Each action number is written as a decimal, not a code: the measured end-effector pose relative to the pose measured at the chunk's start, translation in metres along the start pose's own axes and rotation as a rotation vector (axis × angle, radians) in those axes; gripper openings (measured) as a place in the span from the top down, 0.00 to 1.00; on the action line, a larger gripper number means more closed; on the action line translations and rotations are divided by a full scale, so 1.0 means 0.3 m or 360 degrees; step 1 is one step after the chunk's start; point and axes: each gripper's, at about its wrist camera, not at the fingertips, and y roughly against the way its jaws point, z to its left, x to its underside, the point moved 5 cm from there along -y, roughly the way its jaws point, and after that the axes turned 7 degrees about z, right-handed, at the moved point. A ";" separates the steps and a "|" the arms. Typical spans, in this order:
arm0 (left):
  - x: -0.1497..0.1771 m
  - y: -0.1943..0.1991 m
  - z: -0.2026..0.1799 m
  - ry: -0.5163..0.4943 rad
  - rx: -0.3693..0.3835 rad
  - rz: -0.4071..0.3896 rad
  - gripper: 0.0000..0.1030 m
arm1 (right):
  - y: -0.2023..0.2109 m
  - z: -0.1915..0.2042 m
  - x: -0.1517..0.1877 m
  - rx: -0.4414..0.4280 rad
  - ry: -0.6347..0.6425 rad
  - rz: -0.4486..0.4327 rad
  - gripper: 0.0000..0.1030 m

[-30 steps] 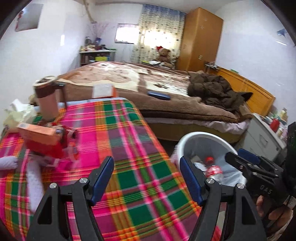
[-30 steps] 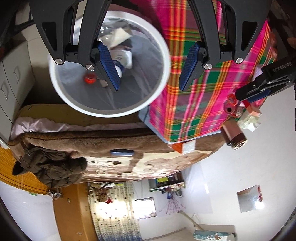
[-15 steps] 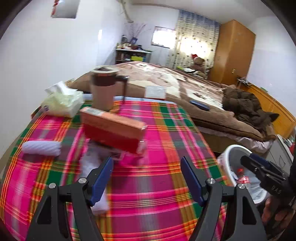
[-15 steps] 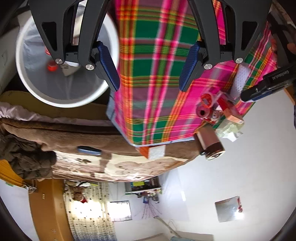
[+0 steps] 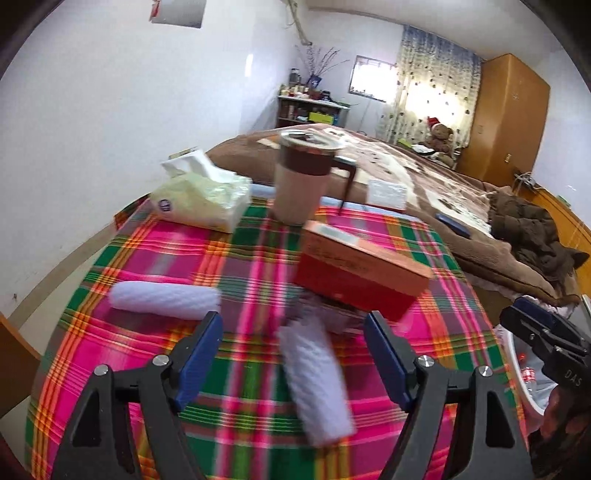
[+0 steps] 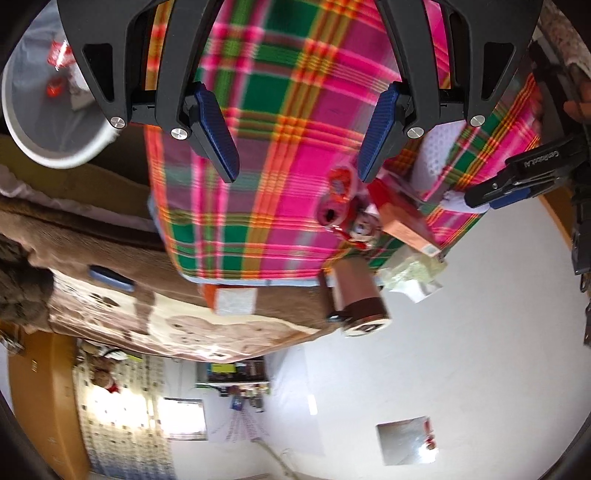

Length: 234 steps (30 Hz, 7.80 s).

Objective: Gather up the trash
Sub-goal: 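Grasp a white foam net with the left gripper while the right gripper grasps the long orange box, then carry the foam net and orange box over the bin and open both grippers, then move both grippers from the bin back over the table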

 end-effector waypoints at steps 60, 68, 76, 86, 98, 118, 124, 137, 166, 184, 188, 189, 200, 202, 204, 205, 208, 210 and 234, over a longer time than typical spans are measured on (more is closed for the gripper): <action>-0.021 -0.213 0.233 -0.0306 0.0120 0.0276 0.28 | -0.180 0.286 -0.081 -0.0109 0.0216 0.0090 0.82; -0.041 -0.302 0.201 -0.0315 0.0124 0.0345 0.29 | -0.168 0.271 -0.080 -0.0117 0.0192 0.0074 0.82; -0.033 -0.303 0.172 -0.0352 0.0093 0.0354 0.73 | -0.147 0.253 -0.079 -0.0122 0.0175 0.0047 0.82; -0.021 -0.198 0.127 -0.0282 0.0133 0.0258 0.74 | -0.088 0.215 -0.058 -0.0142 0.0120 0.0003 0.82; 0.001 -0.025 -0.048 -0.0336 0.0229 0.0128 0.74 | 0.021 0.121 -0.017 -0.0120 0.0015 -0.0084 0.82; 0.073 0.071 -0.441 -0.0532 0.0421 0.0076 0.74 | 0.217 -0.165 0.092 0.0087 -0.0214 -0.0216 0.82; 0.102 0.078 -0.573 -0.0595 0.0486 0.0085 0.74 | 0.270 -0.259 0.131 0.0185 -0.0284 -0.0237 0.82; 0.183 0.053 -0.892 -0.0730 0.0661 0.0165 0.73 | 0.352 -0.466 0.212 0.0424 -0.0444 -0.0255 0.82; 0.291 -0.096 -1.183 -0.0786 0.0696 0.0346 0.34 | 0.302 -0.713 0.345 0.0603 -0.0666 -0.0041 0.48; 0.224 -0.012 -0.999 -0.0678 0.0598 0.0178 0.31 | 0.326 -0.614 0.289 0.0551 -0.0605 -0.0134 0.48; 0.203 0.010 -0.950 -0.0638 0.0586 0.0144 0.31 | 0.321 -0.572 0.266 0.0527 -0.0561 -0.0158 0.48; 0.196 0.013 -0.937 -0.0625 0.0578 0.0135 0.31 | 0.321 -0.562 0.260 0.0520 -0.0549 -0.0164 0.48; 0.137 0.033 -0.763 -0.0492 0.0497 0.0067 0.31 | 0.286 -0.439 0.182 0.0418 -0.0404 -0.0219 0.48; 0.129 0.032 -0.725 -0.0464 0.0462 0.0053 0.31 | 0.270 -0.416 0.173 0.0397 -0.0377 -0.0213 0.48; 0.121 0.027 -0.684 -0.0438 0.0427 0.0048 0.31 | 0.254 -0.393 0.164 0.0376 -0.0355 -0.0208 0.48; 0.117 0.029 -0.664 -0.0426 0.0413 0.0040 0.31 | 0.245 -0.378 0.156 0.0360 -0.0343 -0.0206 0.48; 0.111 0.031 -0.606 -0.0387 0.0368 0.0023 0.31 | 0.222 -0.345 0.143 0.0329 -0.0311 -0.0199 0.48; 0.106 0.026 -0.572 -0.0360 0.0341 0.0022 0.31 | 0.205 -0.322 0.131 0.0308 -0.0283 -0.0191 0.48; 0.115 -0.093 -0.099 -0.0011 0.0012 0.0139 0.30 | -0.084 -0.076 -0.049 0.0033 0.0037 -0.0030 0.43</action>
